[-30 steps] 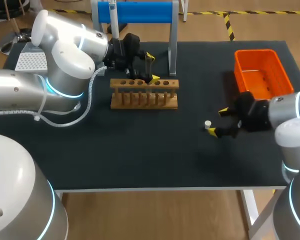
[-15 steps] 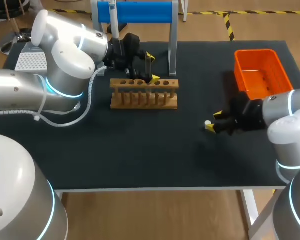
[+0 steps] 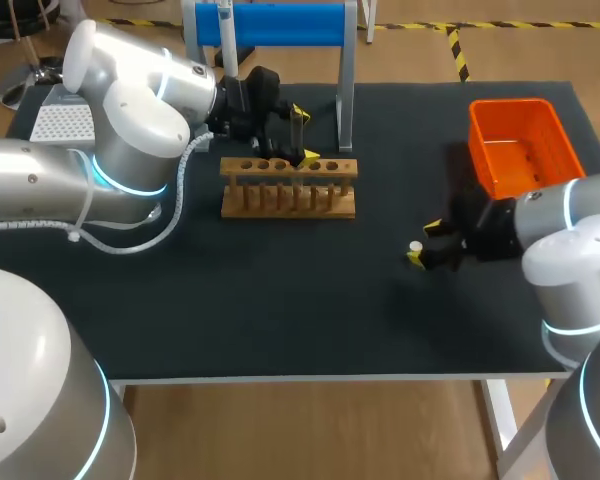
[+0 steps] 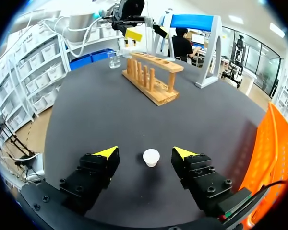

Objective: Invert the test tube, pick up the pipette, mount the tip to pipette, aspirate from beaker and dispense into the tube, eject the tip, return the pipette, and cap with the stopper.

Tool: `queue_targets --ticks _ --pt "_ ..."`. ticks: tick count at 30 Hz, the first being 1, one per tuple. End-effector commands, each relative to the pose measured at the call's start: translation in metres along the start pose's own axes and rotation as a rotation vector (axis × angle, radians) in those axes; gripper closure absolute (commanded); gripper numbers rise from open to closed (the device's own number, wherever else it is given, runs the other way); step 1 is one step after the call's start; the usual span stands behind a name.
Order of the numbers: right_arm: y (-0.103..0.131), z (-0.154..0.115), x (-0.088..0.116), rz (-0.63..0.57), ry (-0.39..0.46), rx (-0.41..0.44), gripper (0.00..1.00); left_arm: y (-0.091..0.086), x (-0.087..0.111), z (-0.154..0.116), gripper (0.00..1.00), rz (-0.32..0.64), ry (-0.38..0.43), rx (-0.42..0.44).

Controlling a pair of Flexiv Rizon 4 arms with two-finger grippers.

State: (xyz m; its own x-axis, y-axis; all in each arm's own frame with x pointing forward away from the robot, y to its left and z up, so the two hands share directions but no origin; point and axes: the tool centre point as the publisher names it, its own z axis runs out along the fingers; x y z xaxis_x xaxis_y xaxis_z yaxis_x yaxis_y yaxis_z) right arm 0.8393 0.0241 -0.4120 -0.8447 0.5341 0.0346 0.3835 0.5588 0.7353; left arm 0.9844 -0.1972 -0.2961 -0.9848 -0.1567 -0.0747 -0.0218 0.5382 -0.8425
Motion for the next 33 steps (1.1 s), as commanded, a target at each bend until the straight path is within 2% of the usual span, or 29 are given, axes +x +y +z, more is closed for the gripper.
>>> queue_targets --ticks 1,4,11,16,33 --pt "0.0 0.006 0.0 0.001 -0.003 0.007 0.27 0.0 -0.001 0.001 0.0 -0.001 0.002 -0.002" --pt "-0.001 0.007 -0.001 0.004 -0.005 0.011 0.25 0.0 -0.001 0.001 0.0 -0.001 0.002 -0.002" --pt "-0.005 0.012 -0.003 0.007 -0.008 0.021 0.35 0.0 -0.001 0.001 0.0 -0.001 0.002 -0.002" --pt "-0.007 0.014 -0.004 0.01 -0.01 0.026 0.31 0.0 -0.001 0.001 0.0 -0.001 0.002 -0.002" --pt "-0.008 0.018 -0.001 -0.042 -0.029 0.043 0.33 0.0 -0.001 0.001 0.0 -0.001 0.002 -0.002"
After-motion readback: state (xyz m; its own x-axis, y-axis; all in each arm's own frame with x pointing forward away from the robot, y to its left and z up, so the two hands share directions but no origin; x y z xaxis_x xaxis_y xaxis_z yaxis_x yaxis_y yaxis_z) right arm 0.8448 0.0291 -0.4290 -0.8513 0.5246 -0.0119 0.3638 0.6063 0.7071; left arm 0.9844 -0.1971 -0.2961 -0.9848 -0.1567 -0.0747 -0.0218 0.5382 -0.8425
